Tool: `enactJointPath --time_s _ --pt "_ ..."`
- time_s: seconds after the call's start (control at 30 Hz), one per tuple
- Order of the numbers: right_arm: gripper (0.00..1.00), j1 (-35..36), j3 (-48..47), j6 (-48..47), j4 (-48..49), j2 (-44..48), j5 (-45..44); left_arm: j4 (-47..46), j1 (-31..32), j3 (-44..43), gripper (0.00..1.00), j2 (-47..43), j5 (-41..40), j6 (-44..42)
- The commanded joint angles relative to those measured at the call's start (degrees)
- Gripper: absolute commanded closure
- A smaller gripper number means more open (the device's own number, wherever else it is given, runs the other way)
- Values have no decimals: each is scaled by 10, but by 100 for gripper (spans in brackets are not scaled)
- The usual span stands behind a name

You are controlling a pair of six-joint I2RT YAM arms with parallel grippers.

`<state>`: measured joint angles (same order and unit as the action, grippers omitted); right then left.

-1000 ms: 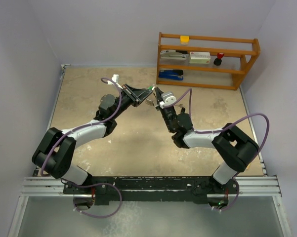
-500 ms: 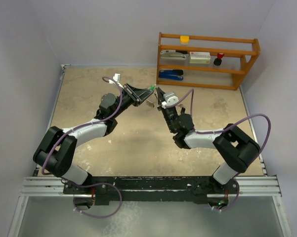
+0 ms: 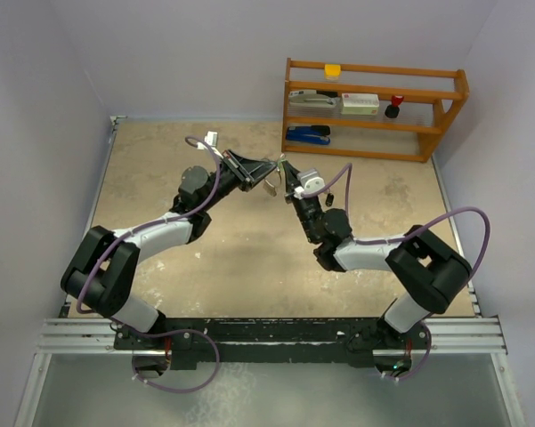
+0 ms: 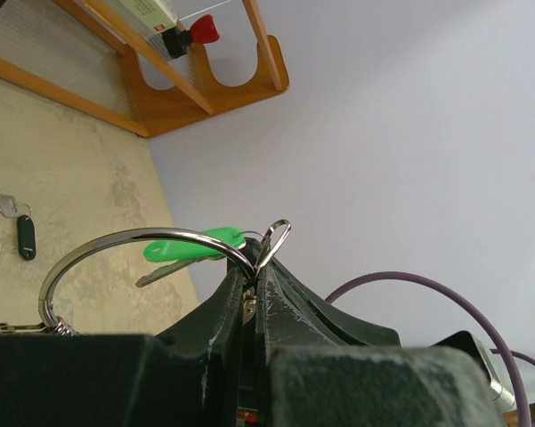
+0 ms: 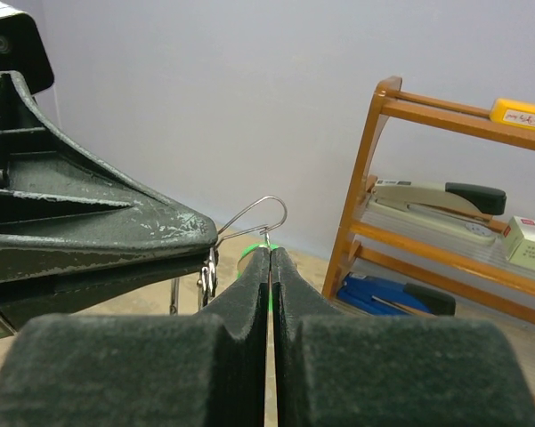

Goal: Put the keys on the keyring

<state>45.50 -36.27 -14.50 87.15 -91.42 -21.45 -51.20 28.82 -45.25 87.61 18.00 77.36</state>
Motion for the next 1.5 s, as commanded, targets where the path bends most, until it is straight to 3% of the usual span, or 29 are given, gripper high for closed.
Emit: enactJointPath --time_s 0.0,1.47 --pt "100 8 4 7 42 24 -9 -26 -10 -28 100 0 6 4" --pt "100 14 4 -52 15 24 -41 -11 -31 37 100 -10 66 1"
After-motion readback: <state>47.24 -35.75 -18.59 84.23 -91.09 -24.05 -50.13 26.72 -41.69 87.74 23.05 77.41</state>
